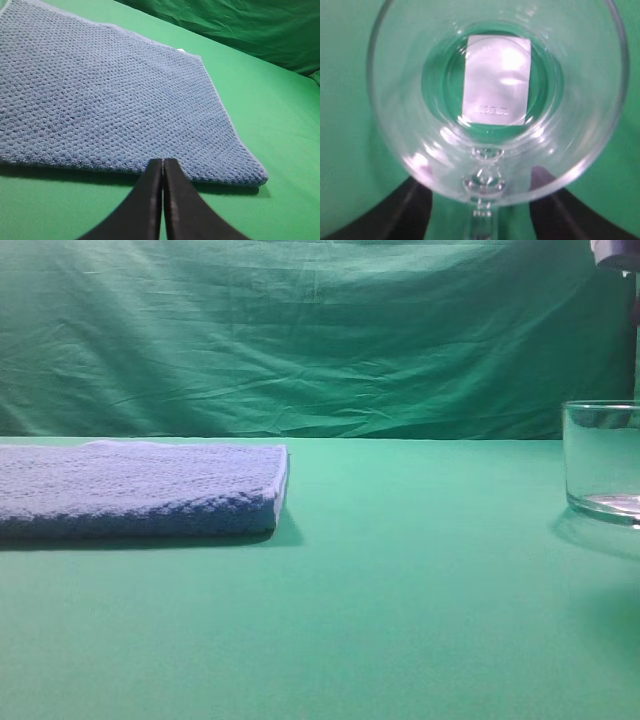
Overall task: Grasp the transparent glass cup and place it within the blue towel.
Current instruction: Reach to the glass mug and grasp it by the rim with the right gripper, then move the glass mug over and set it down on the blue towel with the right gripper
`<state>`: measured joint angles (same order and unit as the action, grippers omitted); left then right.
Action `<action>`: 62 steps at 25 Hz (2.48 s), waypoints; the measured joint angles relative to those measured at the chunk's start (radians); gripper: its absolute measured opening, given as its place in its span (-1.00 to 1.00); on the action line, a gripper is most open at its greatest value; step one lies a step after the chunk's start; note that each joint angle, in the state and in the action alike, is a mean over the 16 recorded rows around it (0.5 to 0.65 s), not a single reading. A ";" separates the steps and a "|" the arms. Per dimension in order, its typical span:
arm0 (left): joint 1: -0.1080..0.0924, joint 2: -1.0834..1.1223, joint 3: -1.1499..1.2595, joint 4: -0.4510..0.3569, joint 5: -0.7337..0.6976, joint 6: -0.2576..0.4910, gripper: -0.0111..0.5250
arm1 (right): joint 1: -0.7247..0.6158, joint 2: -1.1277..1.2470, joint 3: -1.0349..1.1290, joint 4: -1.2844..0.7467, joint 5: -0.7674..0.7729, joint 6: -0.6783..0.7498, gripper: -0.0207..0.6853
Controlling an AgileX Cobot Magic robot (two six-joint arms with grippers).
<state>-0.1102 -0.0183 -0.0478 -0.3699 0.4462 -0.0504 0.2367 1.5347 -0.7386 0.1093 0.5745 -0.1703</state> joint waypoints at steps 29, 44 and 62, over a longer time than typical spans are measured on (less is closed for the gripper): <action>0.000 0.000 0.000 0.000 0.000 0.000 -0.96 | 0.472 0.378 -0.841 0.026 0.081 -0.071 -0.62; 0.000 0.000 0.000 0.000 0.000 0.000 -0.96 | 0.551 0.809 -1.263 -0.069 0.080 -0.089 -0.48; 0.000 0.000 0.000 0.000 0.000 0.000 -0.96 | 0.538 0.602 -1.308 -0.134 0.458 0.077 -0.12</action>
<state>-0.1102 -0.0183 -0.0478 -0.3699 0.4462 -0.0504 0.7746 2.1367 -2.0462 -0.0245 1.0321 -0.0934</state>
